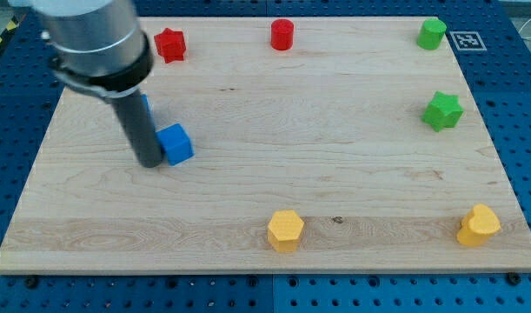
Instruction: Push the yellow hexagon towards the bottom left
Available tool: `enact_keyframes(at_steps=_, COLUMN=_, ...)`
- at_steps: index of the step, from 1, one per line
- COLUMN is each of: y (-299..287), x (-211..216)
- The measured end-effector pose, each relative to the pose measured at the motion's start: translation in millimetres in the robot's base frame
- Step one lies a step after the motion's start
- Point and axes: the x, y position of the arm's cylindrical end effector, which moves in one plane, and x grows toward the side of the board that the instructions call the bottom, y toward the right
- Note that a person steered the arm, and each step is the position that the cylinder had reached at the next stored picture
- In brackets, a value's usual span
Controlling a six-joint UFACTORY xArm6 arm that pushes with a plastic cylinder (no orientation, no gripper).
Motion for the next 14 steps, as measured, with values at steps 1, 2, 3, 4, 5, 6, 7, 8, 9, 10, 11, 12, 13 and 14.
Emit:
enact_keyframes(at_steps=1, y=28.8, x=-16.6)
enact_keyframes(at_steps=2, y=31.4, x=-17.9)
enact_keyframes(at_steps=3, y=36.0, x=7.6)
enact_keyframes(at_steps=4, y=36.0, x=15.1)
enact_keyframes(at_steps=5, y=47.0, x=15.1)
enact_keyframes(at_steps=6, y=105.3, x=17.7)
enact_keyframes(at_steps=7, y=145.3, x=59.7)
enact_keyframes(at_steps=8, y=190.6, x=88.1)
enact_keyframes(at_steps=9, y=196.7, x=43.9)
enact_keyframes(at_steps=10, y=231.3, x=35.6)
enact_keyframes(at_steps=11, y=287.8, x=65.1)
enact_keyframes(at_steps=12, y=302.4, x=128.6)
enact_keyframes(at_steps=13, y=293.9, x=136.0)
enact_keyframes(at_steps=14, y=293.9, x=136.0)
